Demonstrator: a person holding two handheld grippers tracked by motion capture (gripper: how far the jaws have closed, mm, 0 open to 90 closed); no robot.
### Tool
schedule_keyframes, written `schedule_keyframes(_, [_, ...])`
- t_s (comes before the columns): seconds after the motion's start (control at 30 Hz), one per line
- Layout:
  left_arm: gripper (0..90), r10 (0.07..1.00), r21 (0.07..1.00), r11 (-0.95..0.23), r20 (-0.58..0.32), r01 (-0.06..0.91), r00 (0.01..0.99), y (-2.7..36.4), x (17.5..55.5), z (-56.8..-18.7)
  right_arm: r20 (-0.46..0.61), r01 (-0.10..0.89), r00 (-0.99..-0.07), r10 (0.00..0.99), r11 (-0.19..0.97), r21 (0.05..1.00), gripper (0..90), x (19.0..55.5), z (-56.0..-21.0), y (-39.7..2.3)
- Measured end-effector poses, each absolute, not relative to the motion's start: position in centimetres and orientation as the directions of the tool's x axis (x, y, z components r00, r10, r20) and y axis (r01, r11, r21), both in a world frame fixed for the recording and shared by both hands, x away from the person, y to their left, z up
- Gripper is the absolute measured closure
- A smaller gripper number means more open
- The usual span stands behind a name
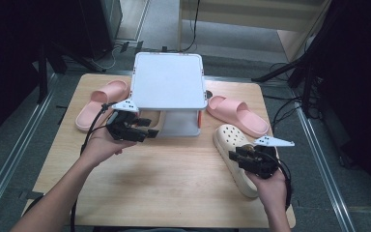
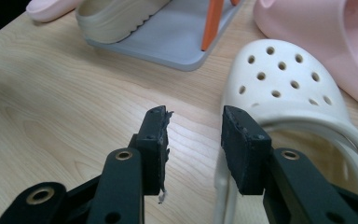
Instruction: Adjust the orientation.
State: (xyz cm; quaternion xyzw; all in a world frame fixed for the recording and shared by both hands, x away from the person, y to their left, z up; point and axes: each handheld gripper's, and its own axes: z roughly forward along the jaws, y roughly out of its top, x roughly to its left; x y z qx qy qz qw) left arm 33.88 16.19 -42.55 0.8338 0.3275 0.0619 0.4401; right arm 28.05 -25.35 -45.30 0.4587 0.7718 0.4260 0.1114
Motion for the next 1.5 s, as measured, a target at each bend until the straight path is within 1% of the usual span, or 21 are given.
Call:
schedule_keyframes(0.2, [43.6, 0.605, 0.74, -0.422, -0.201, 0.524, 0.771, 15.7, 34.5, -43.4, 0.217, 0.63, -0.523, 0.824, 0.202, 0.75, 61.7, 27.9, -45.7, -26.4])
schedule_keyframes(0.27, [43.6, 0.605, 0.734, -0.426, -0.204, 0.529, 0.77, 15.7, 34.6, -43.5, 0.222, 0.655, -0.498, 0.838, 0.196, 0.729, 60.9, 28.1, -46.0, -26.5])
schedule_keyframes(0.5, [43.5, 0.609, 0.742, -0.423, -0.192, 0.52, 0.769, 15.9, 34.6, -43.4, 0.221, 0.698, -0.481, 0.848, 0.217, 0.683, 61.0, 29.2, -47.5, -25.6])
schedule_keyframes(0.63, [43.5, 0.614, 0.738, -0.431, -0.182, 0.52, 0.768, 16.0, 34.4, -43.3, 0.236, 0.717, -0.482, 0.844, 0.225, 0.66, 66.2, 30.3, -48.4, -25.0])
schedule_keyframes(0.7, [43.2, 0.613, 0.74, -0.429, -0.182, 0.518, 0.769, 16.1, 34.3, -43.3, 0.25, 0.732, -0.483, 0.839, 0.23, 0.641, 71.9, 30.8, -48.8, -24.7])
schedule_keyframes(0.73, [43.1, 0.617, 0.744, -0.423, -0.182, 0.518, 0.766, 16.2, 34.2, -43.3, 0.23, 0.731, -0.481, 0.846, 0.242, 0.638, 75.9, 30.9, -48.8, -24.5])
schedule_keyframes(0.8, [43.1, 0.62, 0.746, -0.418, -0.183, 0.518, 0.763, 16.5, 34.1, -43.3, 0.222, 0.738, -0.476, 0.851, 0.249, 0.627, 77.4, 31.0, -48.6, -24.5])
schedule_keyframes(0.87, [43.1, 0.628, 0.744, -0.413, -0.184, 0.524, 0.756, 16.9, 33.9, -43.4, 0.236, 0.747, -0.462, 0.855, 0.232, 0.623, 77.8, 31.2, -48.2, -24.7])
schedule_keyframes(1.0, [42.7, 0.646, 0.742, -0.416, -0.166, 0.526, 0.745, 17.4, 33.4, -43.4, 0.249, 0.733, -0.478, 0.842, 0.227, 0.641, 77.8, 31.3, -47.6, -24.7])
schedule_keyframes(1.13, [42.6, 0.657, 0.747, -0.406, -0.161, 0.526, 0.736, 17.9, 32.8, -43.3, 0.252, 0.715, -0.516, 0.818, 0.25, 0.652, 77.8, 31.1, -46.8, -23.5])
schedule_keyframes(1.5, [42.6, 0.7, 0.742, -0.378, -0.163, 0.554, 0.696, 19.4, 31.1, -43.8, 0.237, 0.624, -0.676, 0.698, 0.371, 0.688, 77.7, 30.7, -44.8, -18.5])
